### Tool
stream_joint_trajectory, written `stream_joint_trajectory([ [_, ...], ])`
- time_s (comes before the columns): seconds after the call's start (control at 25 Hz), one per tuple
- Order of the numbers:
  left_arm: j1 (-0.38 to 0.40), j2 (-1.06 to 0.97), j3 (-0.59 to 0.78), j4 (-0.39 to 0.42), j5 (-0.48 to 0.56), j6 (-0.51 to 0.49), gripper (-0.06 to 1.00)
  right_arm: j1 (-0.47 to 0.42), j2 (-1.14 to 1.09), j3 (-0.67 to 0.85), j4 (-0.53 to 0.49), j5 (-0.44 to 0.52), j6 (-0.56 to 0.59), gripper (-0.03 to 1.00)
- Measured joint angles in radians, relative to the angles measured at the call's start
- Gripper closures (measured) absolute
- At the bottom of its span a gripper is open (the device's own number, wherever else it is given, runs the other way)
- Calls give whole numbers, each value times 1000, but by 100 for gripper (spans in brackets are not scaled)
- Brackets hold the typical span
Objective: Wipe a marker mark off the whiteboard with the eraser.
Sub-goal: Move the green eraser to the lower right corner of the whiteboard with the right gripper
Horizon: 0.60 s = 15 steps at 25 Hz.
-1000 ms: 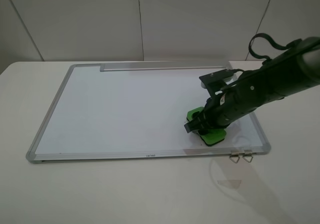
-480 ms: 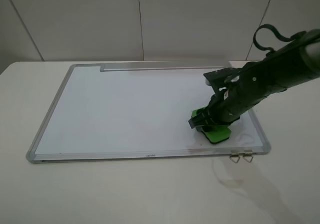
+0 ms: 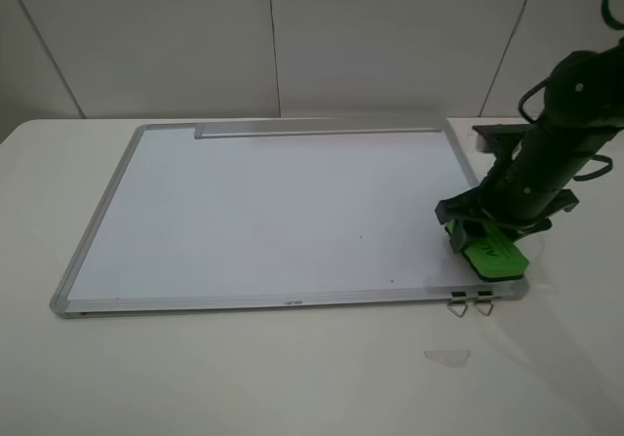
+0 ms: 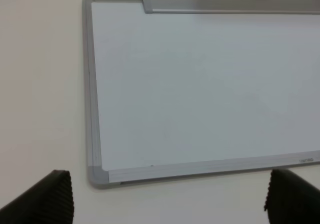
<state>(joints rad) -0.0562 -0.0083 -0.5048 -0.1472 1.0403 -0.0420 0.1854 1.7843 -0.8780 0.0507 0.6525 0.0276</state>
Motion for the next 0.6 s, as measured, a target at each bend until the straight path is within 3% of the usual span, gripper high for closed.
stream_joint_trajectory([
  [0.24, 0, 0, 0, 0, 0, 0, 16, -75, -18, -1, -4, -9, 0, 38],
  [0.6, 0, 0, 0, 0, 0, 0, 16, -79, -16, -1, 17, -158, 1, 38],
])
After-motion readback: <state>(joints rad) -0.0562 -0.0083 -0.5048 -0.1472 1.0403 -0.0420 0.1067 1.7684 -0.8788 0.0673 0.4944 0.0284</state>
